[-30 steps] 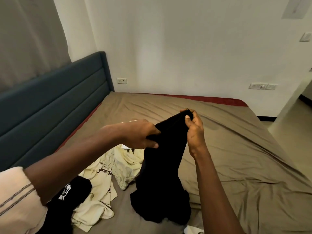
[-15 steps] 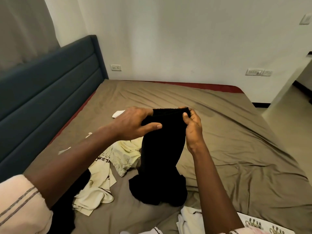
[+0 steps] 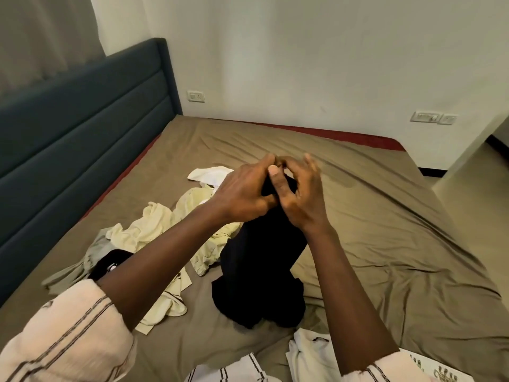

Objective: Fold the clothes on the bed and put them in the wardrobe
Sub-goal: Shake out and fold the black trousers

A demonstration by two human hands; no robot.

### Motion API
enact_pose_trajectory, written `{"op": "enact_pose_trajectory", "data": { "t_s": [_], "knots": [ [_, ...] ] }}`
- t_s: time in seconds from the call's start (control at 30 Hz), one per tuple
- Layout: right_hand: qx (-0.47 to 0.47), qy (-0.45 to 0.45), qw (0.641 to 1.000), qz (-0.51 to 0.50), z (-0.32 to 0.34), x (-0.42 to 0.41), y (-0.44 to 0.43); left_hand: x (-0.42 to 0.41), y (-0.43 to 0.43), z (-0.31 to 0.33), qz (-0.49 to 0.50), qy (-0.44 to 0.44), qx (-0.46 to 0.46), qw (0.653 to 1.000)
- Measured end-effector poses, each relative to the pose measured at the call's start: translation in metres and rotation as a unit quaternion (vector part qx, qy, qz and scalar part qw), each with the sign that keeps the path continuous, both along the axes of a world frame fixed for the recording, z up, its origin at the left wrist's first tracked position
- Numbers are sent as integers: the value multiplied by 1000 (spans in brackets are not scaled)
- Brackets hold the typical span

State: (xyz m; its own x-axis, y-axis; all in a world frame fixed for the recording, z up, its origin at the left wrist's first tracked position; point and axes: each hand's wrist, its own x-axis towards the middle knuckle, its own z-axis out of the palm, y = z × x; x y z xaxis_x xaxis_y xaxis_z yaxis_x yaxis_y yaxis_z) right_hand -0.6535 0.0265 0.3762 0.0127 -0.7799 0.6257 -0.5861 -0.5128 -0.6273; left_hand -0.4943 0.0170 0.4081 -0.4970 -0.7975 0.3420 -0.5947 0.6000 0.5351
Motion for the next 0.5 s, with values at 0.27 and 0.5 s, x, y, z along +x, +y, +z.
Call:
{"op": "enact_pose_trajectory", "data": {
  "t_s": [0.27,0.5],
  "knots": [
    [-15,-187,981,-39,-6,18,-5,9,10,-6,-57,274,171,945],
    [-22,-238,970,-47,-1,14,-7,76,-24,-140,240,187,412,859]
  ]
}}
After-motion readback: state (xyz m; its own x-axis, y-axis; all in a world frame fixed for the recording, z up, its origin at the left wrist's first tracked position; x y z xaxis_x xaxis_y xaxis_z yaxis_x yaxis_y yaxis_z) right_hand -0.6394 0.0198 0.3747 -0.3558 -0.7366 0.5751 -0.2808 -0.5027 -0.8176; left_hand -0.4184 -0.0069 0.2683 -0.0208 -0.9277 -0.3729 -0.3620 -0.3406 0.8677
